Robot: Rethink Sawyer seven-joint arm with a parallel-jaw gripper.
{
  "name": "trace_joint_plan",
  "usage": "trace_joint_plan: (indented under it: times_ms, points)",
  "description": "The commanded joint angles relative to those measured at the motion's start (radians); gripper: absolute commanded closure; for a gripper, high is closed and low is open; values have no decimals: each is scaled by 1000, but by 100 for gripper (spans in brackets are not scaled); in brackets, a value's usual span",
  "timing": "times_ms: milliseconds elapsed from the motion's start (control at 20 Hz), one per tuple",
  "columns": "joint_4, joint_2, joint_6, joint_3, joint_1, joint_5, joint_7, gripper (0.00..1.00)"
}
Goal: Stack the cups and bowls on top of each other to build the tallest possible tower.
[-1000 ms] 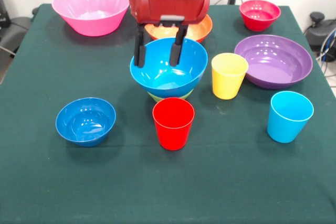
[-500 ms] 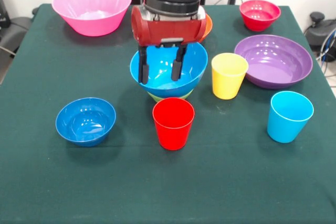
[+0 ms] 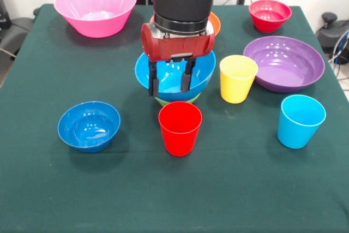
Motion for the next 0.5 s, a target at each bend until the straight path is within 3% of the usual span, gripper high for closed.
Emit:
trace_joint_plan:
  times_ms: [50, 500]
  points:
    - [8, 30, -46, 77, -17, -94, -264, 0]
    - [-32, 87, -93, 95, -24, -147, -234, 0]
